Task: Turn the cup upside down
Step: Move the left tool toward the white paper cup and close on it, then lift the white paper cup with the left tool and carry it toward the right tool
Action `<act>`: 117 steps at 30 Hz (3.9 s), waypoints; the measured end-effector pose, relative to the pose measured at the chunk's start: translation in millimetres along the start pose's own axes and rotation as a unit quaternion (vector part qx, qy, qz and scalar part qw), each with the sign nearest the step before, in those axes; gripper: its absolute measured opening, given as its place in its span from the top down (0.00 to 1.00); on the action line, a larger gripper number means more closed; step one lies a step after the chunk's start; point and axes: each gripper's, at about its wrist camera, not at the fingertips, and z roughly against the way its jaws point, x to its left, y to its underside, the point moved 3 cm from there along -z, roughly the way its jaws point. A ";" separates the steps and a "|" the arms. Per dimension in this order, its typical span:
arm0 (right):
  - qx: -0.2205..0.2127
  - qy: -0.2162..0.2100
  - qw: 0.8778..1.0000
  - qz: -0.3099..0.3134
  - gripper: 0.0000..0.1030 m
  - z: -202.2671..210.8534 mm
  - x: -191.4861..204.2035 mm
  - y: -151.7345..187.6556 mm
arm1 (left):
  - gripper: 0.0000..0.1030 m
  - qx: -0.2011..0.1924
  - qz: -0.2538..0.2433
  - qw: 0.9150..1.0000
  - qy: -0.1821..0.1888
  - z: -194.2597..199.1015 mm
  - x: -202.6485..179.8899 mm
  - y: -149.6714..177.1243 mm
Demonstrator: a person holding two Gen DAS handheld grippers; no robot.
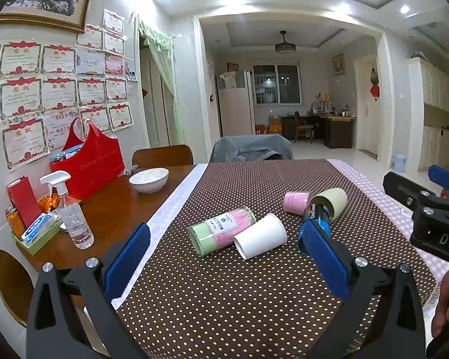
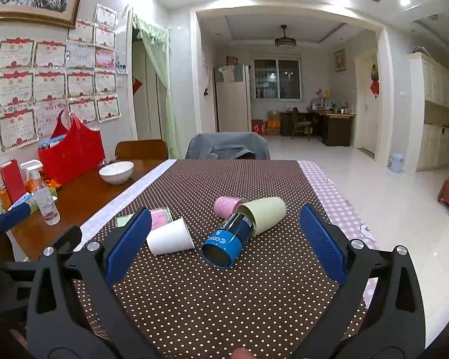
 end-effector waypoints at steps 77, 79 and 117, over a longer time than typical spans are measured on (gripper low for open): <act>0.135 0.047 0.988 -0.060 0.06 -112.0 -68.6 57.4 | 0.41 0.193 -0.188 0.945 0.184 -182.0 -53.0 43.1; 0.131 0.046 0.988 -0.060 0.06 -104.7 -69.0 56.6 | 0.41 0.184 -0.181 0.947 0.190 -167.2 -56.5 41.1; 0.102 0.050 0.991 -0.068 0.06 -21.8 -84.2 73.1 | 0.20 0.172 -0.218 0.940 0.198 -99.0 -111.7 103.7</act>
